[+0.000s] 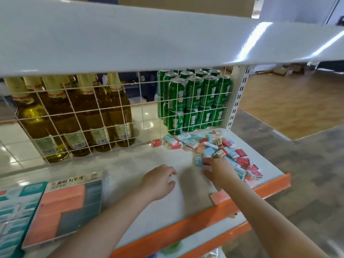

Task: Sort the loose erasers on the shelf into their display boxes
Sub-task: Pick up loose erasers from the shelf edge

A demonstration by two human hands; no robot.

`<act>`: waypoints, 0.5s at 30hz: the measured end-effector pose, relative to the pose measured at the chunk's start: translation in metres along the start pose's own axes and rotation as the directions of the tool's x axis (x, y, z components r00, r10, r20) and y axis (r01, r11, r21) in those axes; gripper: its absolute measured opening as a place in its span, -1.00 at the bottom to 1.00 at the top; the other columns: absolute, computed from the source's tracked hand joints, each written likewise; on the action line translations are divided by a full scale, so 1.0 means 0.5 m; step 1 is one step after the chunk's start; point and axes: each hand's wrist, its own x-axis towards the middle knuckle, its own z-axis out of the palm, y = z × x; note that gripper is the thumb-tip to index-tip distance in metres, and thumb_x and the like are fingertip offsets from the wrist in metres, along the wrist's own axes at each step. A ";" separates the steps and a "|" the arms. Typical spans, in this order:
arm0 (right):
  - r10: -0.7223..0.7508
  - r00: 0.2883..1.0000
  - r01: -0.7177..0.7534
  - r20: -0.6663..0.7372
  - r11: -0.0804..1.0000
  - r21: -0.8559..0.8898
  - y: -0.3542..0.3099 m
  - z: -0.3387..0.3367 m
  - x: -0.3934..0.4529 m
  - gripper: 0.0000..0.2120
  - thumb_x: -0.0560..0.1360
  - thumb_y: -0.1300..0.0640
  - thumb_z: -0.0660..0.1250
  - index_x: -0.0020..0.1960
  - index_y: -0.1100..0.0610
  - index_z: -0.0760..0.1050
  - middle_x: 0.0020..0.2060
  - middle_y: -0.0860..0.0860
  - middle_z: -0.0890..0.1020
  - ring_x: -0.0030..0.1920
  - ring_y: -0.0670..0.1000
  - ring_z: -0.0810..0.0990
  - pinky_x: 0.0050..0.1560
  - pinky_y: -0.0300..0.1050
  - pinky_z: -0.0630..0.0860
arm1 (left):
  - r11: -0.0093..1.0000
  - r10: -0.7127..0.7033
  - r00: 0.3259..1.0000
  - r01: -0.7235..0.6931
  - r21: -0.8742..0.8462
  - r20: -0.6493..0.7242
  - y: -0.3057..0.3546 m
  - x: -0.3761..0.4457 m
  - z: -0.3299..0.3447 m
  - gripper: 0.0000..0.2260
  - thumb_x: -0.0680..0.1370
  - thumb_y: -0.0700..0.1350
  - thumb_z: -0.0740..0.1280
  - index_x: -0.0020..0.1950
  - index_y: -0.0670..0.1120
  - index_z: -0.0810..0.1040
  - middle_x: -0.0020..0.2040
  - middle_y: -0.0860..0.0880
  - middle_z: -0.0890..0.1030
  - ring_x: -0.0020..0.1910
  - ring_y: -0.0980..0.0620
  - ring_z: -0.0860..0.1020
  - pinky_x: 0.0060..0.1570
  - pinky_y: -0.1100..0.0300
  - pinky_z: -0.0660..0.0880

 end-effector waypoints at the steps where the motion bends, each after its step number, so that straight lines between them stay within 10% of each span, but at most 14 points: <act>1: -0.010 1.000 0.010 0.014 1.000 -0.011 0.000 0.005 0.006 -0.67 0.54 0.04 0.22 0.30 0.03 0.43 0.22 0.09 0.44 0.13 0.12 0.51 0.11 -0.07 0.46 | 1.000 -0.006 1.000 0.006 0.008 -0.008 -0.001 0.004 0.000 -0.68 0.56 -0.04 0.23 0.31 0.00 0.42 0.24 -0.01 0.45 0.24 0.05 0.45 0.20 0.14 0.41; 15: 0.078 0.991 -0.073 -0.104 0.996 0.051 0.019 0.020 0.028 -0.78 0.57 0.10 0.16 0.16 0.18 0.36 0.09 0.14 0.53 0.09 0.15 0.50 0.04 -0.04 0.45 | 0.999 -0.039 0.999 0.039 -0.007 0.009 -0.004 0.032 0.011 -0.68 0.56 -0.05 0.22 0.32 0.00 0.42 0.24 0.00 0.42 0.26 0.05 0.42 0.22 0.16 0.38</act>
